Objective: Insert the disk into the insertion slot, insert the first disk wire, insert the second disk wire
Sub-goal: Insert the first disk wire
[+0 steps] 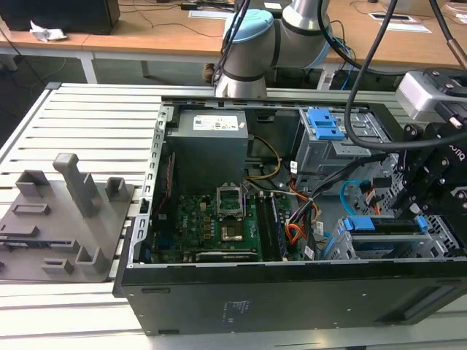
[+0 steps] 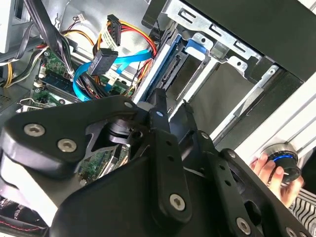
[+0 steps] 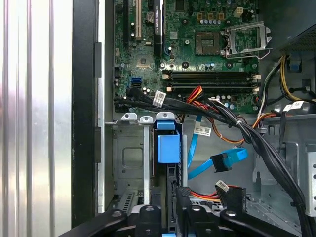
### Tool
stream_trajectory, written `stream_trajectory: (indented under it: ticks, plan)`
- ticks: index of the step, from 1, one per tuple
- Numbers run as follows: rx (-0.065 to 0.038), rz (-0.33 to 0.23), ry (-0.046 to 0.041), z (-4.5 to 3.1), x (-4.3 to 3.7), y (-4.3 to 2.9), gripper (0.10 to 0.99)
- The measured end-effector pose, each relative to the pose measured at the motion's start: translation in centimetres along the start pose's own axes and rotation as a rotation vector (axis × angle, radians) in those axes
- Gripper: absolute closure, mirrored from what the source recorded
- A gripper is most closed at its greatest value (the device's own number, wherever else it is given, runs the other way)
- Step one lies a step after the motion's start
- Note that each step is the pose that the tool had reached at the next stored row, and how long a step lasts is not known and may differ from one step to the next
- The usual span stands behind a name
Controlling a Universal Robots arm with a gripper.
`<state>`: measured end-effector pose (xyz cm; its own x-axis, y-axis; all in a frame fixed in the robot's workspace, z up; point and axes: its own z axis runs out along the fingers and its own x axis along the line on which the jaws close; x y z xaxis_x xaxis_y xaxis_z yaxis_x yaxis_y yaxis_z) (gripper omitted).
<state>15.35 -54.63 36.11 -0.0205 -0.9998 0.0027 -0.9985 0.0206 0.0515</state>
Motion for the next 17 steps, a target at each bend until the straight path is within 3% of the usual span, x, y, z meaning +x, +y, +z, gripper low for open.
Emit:
stream_trajectory:
  ticks: [1, 3, 5, 7, 10, 13, 17]
  plan:
    - [0.0, 0.0, 0.0, 0.0, 0.0, 0.0, 0.784]
    - [0.0, 0.0, 0.0001, 0.0, -0.42, 0.01, 0.784]
    - [0.0, 0.0, 0.0008, 0.0, -1.51, 0.03, 0.784]
    - [0.0, 0.0, 0.0019, 0.0, -3.26, 0.07, 0.784]
    - [0.0, 0.0, 0.0052, -0.18, -3.77, 0.09, 0.784]
    - [0.0, 0.0, 0.0061, -0.23, -5.31, 0.12, 0.784]
    - [-0.001, 0.0, 0.0058, 0.13, -5.53, 0.11, 0.784]
